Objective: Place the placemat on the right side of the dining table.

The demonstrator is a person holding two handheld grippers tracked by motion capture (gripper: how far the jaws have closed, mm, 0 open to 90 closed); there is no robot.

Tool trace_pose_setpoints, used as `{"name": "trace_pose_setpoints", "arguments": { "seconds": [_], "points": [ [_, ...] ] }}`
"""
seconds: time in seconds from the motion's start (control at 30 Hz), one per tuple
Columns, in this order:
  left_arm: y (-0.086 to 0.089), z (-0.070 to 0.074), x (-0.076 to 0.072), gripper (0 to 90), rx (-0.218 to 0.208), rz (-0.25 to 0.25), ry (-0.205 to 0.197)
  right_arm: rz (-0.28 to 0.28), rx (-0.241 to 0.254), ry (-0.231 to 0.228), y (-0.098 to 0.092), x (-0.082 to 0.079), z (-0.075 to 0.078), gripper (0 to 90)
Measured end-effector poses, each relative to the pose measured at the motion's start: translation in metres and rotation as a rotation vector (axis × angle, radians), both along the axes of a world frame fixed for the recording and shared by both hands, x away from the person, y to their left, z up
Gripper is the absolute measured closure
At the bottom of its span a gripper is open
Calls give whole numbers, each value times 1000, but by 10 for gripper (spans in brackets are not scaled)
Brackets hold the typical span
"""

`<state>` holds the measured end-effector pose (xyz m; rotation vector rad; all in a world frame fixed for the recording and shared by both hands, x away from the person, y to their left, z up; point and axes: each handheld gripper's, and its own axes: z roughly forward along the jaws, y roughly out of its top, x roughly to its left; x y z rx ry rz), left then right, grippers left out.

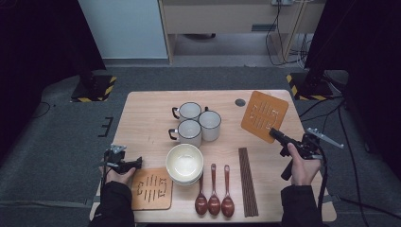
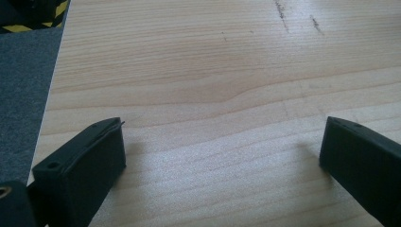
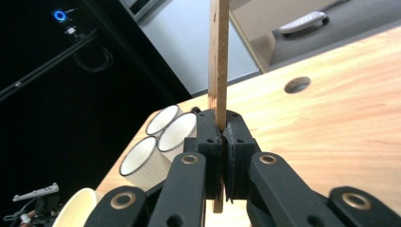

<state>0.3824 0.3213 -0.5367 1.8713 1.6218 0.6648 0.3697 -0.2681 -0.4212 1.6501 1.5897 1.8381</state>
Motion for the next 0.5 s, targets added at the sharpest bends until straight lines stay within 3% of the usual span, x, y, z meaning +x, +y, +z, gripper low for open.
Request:
{"name": "trace_pose_setpoints", "arguments": {
  "seconds": [0.5],
  "points": [
    [0,0,0,0,0,-2,1,-32,-28,60,-21,-2,-21,873]
  ]
}}
